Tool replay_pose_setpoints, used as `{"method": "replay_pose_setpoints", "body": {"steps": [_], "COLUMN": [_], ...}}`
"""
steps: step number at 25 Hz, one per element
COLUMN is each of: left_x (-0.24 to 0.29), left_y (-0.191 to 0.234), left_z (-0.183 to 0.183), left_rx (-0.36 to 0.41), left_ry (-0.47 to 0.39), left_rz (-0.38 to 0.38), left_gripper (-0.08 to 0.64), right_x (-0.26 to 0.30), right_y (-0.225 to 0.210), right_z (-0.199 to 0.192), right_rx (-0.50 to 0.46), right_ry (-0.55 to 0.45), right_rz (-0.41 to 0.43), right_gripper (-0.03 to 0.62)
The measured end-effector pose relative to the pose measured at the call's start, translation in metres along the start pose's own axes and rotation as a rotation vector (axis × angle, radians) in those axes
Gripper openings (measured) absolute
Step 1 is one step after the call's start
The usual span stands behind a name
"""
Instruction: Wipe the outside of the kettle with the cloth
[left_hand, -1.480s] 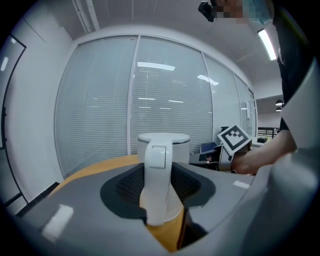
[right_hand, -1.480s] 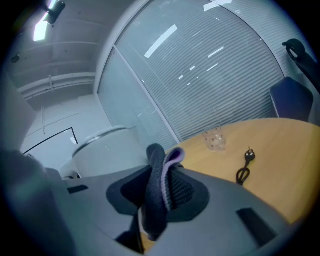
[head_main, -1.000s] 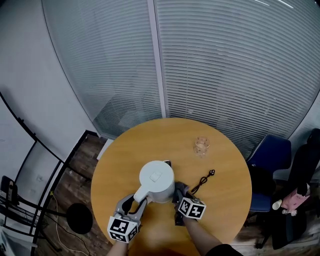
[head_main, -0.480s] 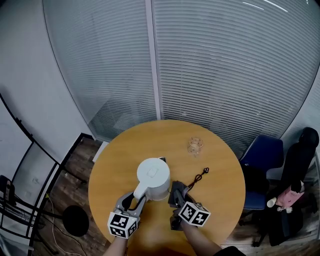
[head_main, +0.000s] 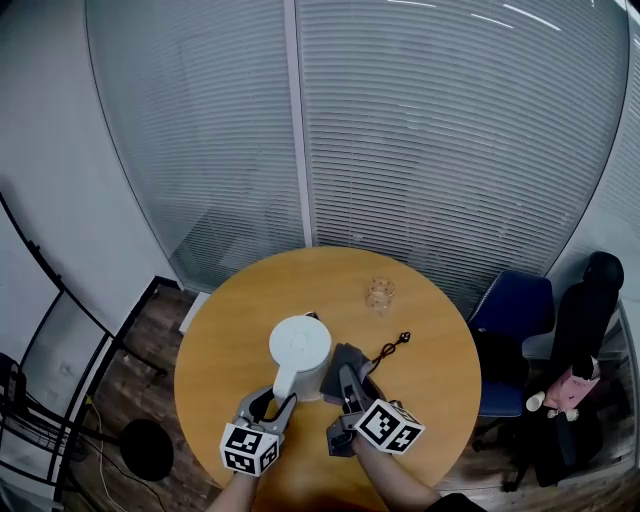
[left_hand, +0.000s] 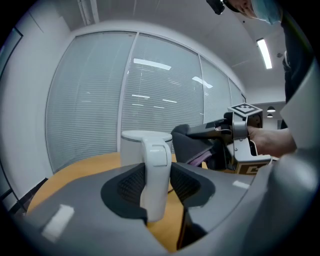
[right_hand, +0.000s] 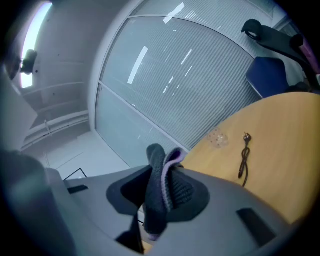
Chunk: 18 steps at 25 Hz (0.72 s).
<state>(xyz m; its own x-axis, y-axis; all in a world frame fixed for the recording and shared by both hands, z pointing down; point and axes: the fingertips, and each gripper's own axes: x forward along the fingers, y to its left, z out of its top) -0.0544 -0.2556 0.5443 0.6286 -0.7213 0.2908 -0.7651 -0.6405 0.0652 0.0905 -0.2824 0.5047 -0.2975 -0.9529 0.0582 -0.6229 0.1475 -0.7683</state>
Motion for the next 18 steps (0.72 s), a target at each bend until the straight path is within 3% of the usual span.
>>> {"method": "replay_pose_setpoints", "body": {"steps": [6, 18], "left_x": [0.001, 0.001], "left_y": [-0.001, -0.001], "left_z": [0.000, 0.003], "left_rx": [-0.009, -0.014], "left_ry": [-0.004, -0.026], "left_rz": [0.001, -0.005], "left_gripper": [0.163, 0.163], "right_x": [0.010, 0.030], "right_y": [0.001, -0.080], "right_z": [-0.005, -0.054], "right_rx": [-0.015, -0.003], "right_ry": [0.004, 0.094], "right_rz": [0.003, -0.136], "right_gripper": [0.087, 0.087]}}
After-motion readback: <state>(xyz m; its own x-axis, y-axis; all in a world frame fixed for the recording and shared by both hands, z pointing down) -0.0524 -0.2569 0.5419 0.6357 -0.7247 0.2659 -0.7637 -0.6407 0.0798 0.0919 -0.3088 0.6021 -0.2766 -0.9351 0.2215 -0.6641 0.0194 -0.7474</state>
